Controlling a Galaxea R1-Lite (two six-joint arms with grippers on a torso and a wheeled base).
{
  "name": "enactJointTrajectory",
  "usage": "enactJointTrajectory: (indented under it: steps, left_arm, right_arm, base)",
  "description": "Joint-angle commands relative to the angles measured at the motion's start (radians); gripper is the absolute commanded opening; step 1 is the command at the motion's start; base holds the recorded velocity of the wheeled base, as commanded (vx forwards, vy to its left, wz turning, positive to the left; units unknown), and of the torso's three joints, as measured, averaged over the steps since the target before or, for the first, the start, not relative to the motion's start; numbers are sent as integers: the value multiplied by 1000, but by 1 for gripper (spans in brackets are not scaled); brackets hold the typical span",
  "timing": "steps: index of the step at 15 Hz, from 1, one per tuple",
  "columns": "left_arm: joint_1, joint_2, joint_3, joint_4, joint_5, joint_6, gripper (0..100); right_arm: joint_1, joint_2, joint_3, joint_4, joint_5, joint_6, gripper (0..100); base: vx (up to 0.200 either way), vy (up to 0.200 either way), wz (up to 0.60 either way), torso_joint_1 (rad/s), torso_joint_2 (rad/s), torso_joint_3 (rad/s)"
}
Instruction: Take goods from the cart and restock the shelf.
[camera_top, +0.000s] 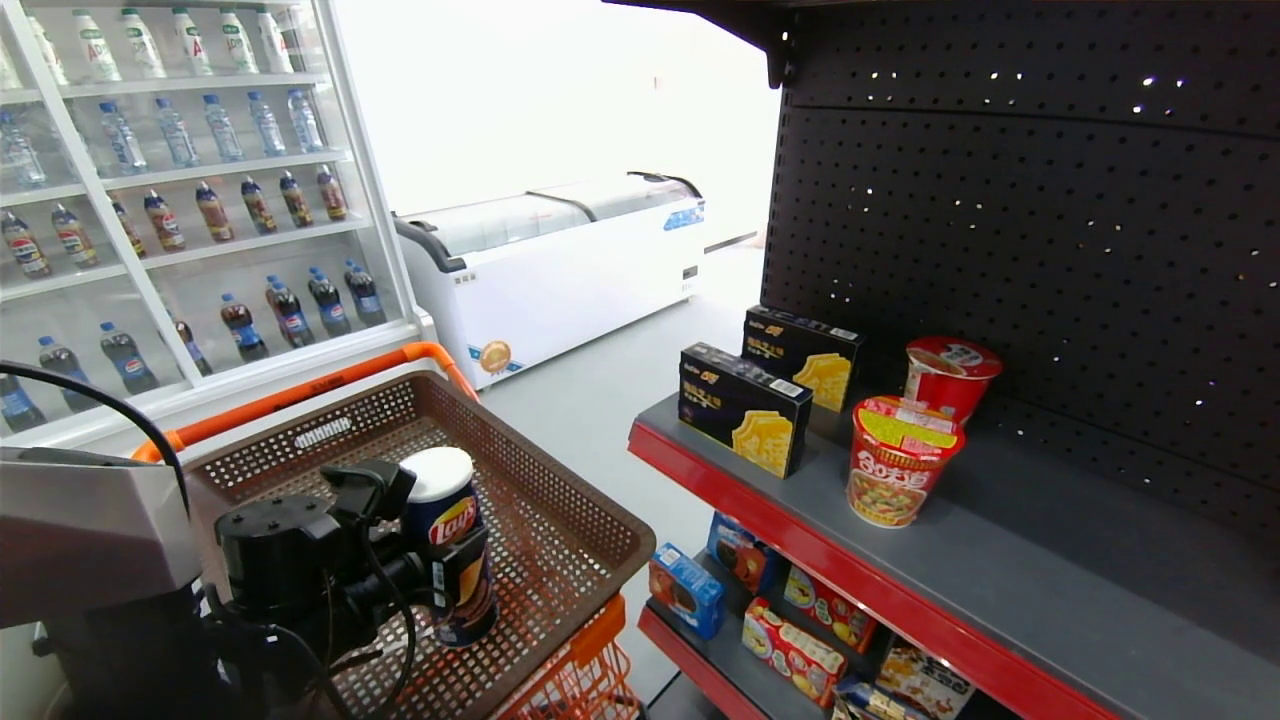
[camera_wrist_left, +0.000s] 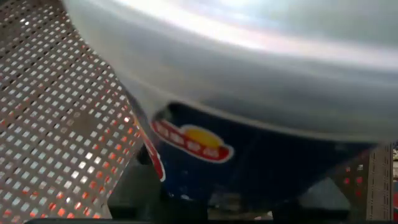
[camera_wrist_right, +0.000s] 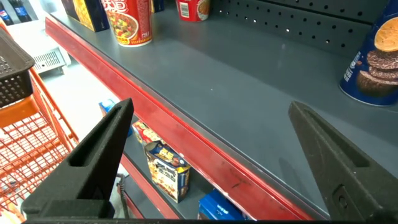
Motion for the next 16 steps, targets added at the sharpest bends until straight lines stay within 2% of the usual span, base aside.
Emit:
enactJointTrajectory:
  steps: [1, 3, 4, 6, 7, 9, 11, 12, 14, 15, 16]
  left_arm:
    - [-1, -139, 3, 80, 54, -30, 0]
    - [17, -246, -3, 173, 52, -22, 0]
    - [22, -308, -18, 216, 46, -30, 0]
    - [23, -453, -70, 403, 35, -38, 0]
    - [28, -478, -72, 435, 32, -41, 0]
    - [39, -673, -86, 682, 12, -41, 0]
    - [34, -815, -66, 836, 4, -42, 0]
    - [33, -863, -44, 859, 3, -42, 0]
    - [28, -1013, 43, 903, 4, -18, 0]
    - [30, -1035, 51, 905, 6, -18, 0]
    - [33, -1133, 51, 966, 8, -27, 0]
  right_arm:
    - [0, 1, 0, 0, 0, 0, 100]
    - [0, 1, 0, 0, 0, 0, 100]
    - [0, 1, 0, 0, 0, 0, 100]
    - [0, 1, 0, 0, 0, 0, 100]
    - [0, 1, 0, 0, 0, 0, 100]
    - [0, 1, 0, 0, 0, 0, 100]
    - [0, 1, 0, 0, 0, 0, 100]
    - [0, 1, 0, 0, 0, 0, 100]
    - [0, 1, 0, 0, 0, 0, 100]
    - [0, 1, 0, 0, 0, 0, 100]
    - [0, 1, 0, 0, 0, 0, 100]
  base:
    - [0, 0, 0, 0, 0, 0]
    - [0, 0, 0, 0, 0, 0]
    - [0, 0, 0, 0, 0, 0]
    - [0, 0, 0, 0, 0, 0]
    - [0, 0, 0, 0, 0, 0]
    - [0, 0, 0, 0, 0, 0]
    - [0, 0, 0, 0, 0, 0]
    - [0, 0, 0, 0, 0, 0]
    - [0, 0, 0, 0, 0, 0]
    - [0, 0, 0, 0, 0, 0]
    - [0, 0, 0, 0, 0, 0]
